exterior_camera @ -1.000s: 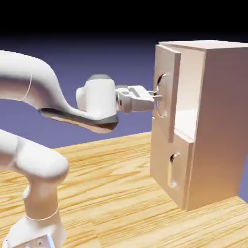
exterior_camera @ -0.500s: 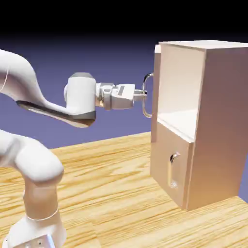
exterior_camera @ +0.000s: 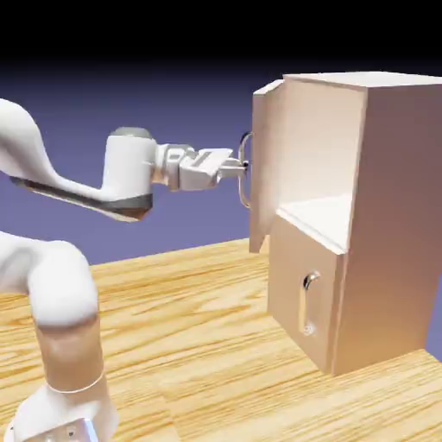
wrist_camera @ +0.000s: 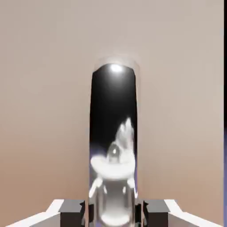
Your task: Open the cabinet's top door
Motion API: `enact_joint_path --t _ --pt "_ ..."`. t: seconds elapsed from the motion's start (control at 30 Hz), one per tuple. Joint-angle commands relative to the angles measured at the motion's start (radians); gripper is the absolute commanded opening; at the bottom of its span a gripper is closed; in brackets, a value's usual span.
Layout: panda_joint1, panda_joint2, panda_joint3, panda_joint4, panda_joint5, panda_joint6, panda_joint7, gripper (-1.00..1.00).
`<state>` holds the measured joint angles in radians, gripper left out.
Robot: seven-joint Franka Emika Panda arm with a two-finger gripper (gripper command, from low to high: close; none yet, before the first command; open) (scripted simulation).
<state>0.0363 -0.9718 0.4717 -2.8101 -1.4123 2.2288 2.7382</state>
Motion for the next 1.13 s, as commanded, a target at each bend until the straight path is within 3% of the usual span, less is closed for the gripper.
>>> enact_joint_path --t 0.0,0.3,0.6,1.1 --pt "0.004 0.007 0.031 0.009 0.049 -0.043 -0.012 -1.0" --pt "-0.055 0.135 0.328 0.19 0.361 -0.434 -0.044 -1.0" --pt "-0.302 0.299 0.652 0.47 0.536 -0.793 -0.021 -1.0" --pt "-0.813 0.28 1.089 0.851 0.71 -1.099 -0.061 -1.0"
